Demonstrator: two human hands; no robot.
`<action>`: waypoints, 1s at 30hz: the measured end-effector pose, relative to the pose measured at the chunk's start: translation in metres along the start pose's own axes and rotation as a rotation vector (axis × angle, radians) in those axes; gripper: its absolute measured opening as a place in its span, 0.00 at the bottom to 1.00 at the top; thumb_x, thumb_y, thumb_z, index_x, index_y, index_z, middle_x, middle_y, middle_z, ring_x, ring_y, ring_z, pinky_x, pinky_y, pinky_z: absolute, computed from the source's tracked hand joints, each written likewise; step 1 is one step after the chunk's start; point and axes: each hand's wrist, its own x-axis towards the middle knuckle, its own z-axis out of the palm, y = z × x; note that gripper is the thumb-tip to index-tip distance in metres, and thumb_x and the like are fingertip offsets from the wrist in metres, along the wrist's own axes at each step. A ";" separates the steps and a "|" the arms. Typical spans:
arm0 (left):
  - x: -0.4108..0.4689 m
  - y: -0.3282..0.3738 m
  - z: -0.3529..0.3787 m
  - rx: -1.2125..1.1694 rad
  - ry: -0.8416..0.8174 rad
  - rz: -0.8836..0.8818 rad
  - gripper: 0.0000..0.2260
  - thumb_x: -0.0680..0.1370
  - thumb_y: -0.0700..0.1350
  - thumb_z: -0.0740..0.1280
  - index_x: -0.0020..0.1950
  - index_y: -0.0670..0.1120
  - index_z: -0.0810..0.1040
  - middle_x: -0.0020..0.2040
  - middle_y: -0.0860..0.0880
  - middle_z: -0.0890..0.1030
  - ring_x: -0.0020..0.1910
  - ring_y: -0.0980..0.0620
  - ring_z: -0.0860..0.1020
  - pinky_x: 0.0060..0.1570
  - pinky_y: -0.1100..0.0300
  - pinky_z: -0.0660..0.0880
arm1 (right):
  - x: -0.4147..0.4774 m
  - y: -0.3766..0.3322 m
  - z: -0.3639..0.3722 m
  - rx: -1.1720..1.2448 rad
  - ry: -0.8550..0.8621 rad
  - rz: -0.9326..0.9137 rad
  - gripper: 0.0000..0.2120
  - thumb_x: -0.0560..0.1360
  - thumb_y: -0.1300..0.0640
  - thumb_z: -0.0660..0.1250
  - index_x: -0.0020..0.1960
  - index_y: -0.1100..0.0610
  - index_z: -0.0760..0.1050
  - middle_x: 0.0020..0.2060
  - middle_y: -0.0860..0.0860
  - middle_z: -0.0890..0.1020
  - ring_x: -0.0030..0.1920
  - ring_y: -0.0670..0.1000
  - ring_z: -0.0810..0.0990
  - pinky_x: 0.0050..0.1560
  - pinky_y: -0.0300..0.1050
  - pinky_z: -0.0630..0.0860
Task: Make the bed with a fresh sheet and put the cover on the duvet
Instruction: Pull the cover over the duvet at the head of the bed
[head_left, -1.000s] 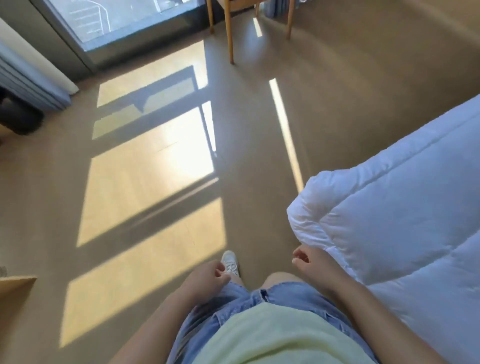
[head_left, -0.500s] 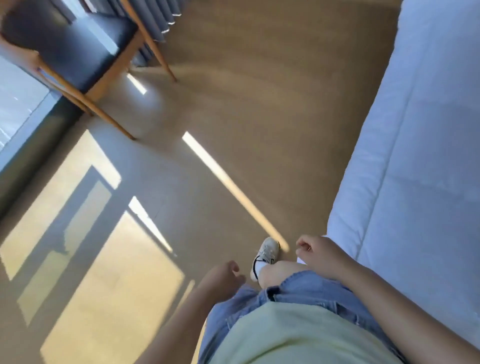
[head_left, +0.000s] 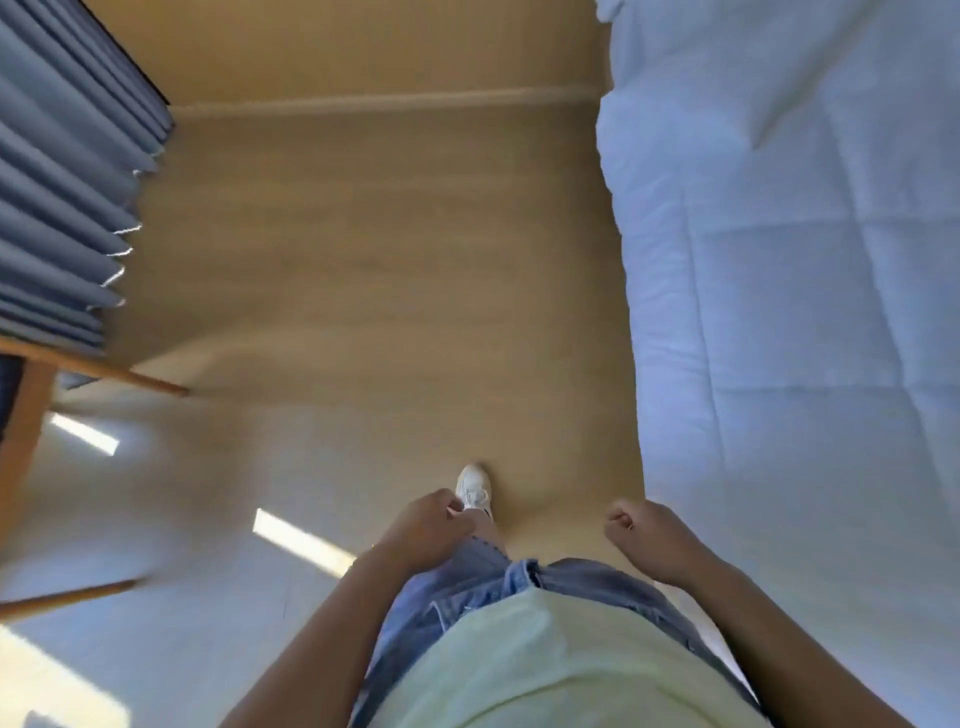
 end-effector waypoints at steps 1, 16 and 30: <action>0.026 0.014 -0.036 -0.002 0.000 0.000 0.15 0.78 0.50 0.62 0.62 0.45 0.74 0.54 0.48 0.79 0.48 0.51 0.75 0.45 0.62 0.68 | 0.017 -0.012 -0.020 0.028 0.019 0.019 0.08 0.77 0.56 0.58 0.43 0.60 0.70 0.37 0.53 0.73 0.37 0.51 0.70 0.36 0.44 0.63; 0.331 0.326 -0.313 0.448 -0.235 0.208 0.18 0.80 0.54 0.59 0.68 0.47 0.69 0.65 0.46 0.73 0.60 0.47 0.73 0.57 0.58 0.70 | 0.274 -0.074 -0.369 0.398 0.263 0.153 0.08 0.77 0.56 0.60 0.48 0.61 0.73 0.44 0.55 0.78 0.40 0.49 0.71 0.41 0.42 0.68; 0.601 0.644 -0.504 0.516 -0.342 0.476 0.07 0.78 0.50 0.62 0.54 0.50 0.73 0.53 0.51 0.76 0.50 0.53 0.74 0.47 0.61 0.70 | 0.502 -0.107 -0.677 0.605 0.467 0.275 0.14 0.79 0.54 0.60 0.62 0.57 0.73 0.56 0.52 0.78 0.55 0.51 0.75 0.56 0.41 0.69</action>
